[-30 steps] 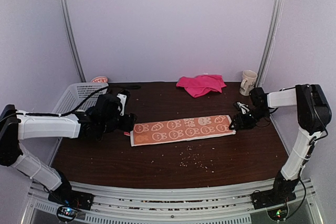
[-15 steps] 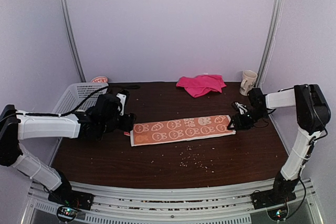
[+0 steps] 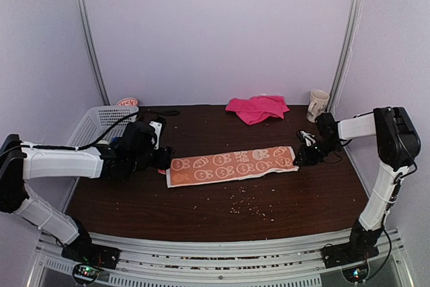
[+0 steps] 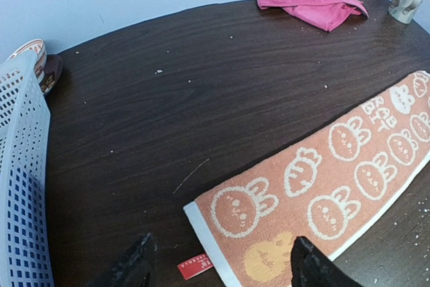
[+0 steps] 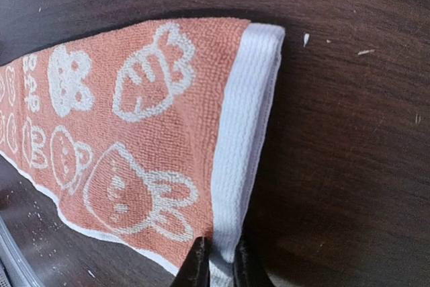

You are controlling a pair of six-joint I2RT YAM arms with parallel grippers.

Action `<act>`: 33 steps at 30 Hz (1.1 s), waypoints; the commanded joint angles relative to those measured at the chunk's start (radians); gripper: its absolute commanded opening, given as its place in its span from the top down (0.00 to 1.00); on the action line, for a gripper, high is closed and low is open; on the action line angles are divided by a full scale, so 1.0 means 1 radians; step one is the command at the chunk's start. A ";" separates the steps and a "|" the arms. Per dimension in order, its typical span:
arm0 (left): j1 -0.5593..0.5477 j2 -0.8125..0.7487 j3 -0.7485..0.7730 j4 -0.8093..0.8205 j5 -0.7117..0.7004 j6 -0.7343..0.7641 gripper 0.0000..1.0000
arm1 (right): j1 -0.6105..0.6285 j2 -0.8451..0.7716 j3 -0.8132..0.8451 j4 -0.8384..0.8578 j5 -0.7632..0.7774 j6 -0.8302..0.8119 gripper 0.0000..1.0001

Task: Roll the towels
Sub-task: Pick up the towel from the center of the board.

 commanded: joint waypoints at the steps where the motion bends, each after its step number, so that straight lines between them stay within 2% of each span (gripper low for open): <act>1: -0.007 -0.028 -0.014 0.017 -0.017 -0.013 0.30 | 0.014 0.068 -0.027 -0.040 0.099 0.011 0.93; 3: -0.008 -0.030 -0.017 0.017 -0.018 -0.013 0.30 | 0.014 0.067 -0.027 -0.037 0.103 0.013 1.00; 9: -0.010 -0.041 -0.024 0.017 -0.020 -0.016 0.30 | 0.014 0.048 -0.007 -0.051 0.113 0.002 1.00; 17: -0.013 -0.063 -0.041 0.010 -0.031 -0.017 0.30 | -0.002 -0.105 0.012 -0.075 0.213 -0.040 1.00; 29: -0.013 -0.123 -0.092 -0.006 -0.037 -0.026 0.30 | -0.191 -0.164 0.130 -0.232 0.275 -0.223 1.00; 33: -0.013 -0.129 -0.102 -0.006 -0.033 -0.037 0.30 | -0.188 -0.204 0.184 -0.299 0.187 -0.276 1.00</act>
